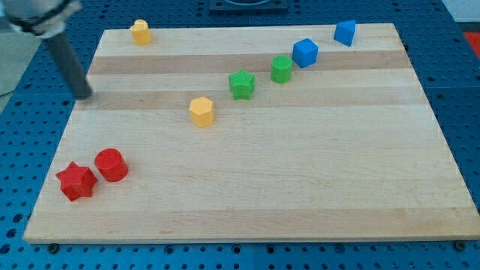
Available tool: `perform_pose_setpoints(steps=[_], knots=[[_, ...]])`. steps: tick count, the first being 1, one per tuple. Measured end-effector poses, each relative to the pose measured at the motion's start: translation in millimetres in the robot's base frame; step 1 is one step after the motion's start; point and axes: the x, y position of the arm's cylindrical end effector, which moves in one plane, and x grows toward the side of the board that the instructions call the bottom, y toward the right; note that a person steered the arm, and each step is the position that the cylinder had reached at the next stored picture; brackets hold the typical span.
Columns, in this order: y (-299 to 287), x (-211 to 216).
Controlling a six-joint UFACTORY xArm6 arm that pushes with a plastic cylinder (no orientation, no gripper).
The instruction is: Slide the red star and red circle towards yellow heart
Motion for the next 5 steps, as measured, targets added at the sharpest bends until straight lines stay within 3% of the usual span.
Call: perform_pose_setpoints(steps=[5], knots=[[-2.2, 2.5]])
